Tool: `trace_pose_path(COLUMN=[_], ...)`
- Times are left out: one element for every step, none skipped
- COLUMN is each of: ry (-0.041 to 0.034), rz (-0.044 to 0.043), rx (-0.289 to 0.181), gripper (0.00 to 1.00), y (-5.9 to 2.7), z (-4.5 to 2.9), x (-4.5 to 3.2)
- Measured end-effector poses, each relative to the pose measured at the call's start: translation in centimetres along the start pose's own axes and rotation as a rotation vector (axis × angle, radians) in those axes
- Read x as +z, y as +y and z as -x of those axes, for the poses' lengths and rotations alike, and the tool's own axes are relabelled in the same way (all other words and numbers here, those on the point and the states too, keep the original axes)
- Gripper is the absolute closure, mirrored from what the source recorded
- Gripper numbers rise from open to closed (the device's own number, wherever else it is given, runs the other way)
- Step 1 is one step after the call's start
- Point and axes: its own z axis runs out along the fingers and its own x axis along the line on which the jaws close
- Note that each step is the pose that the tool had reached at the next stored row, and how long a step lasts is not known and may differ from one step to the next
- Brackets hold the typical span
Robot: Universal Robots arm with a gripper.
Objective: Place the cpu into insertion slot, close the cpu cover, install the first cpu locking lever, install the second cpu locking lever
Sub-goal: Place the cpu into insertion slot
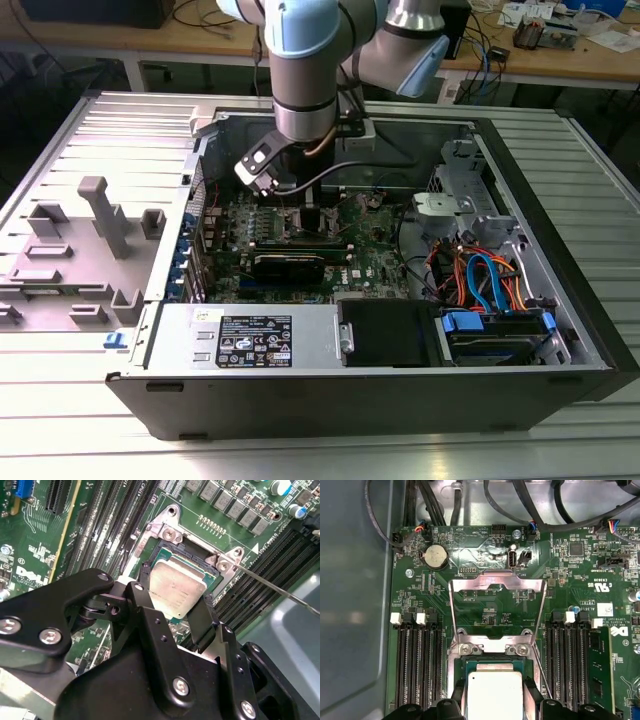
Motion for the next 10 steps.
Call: trace_pose_path(ry=[-0.0002,0.0,-0.0001,-0.0004,-0.0005,-0.0006,-0.0006,-0.0005,-0.0004,-0.0004], rz=[0.0,0.0,0.0,-0.0001,-0.0001,-0.0002,-0.0002,-0.0001,0.0,0.0], rx=[0.0,0.0,0.0,0.0,0.0,0.0,0.0,0.0,0.0,0.0], gripper=[0.46,0.46,0.46,0.46,0.46,0.46,0.46,0.46,0.46,0.46], y=[-0.01,-0.03,-0.04,-0.05,-0.06,-0.07,-0.07,-0.08,-0.08,-0.07], z=[0.0,0.0,0.0,0.0,0.01,0.01,0.01,0.01,0.0,0.0], x=[0.09,0.16,0.24,0.3,0.33,0.34,0.35,0.35,0.36,0.36])
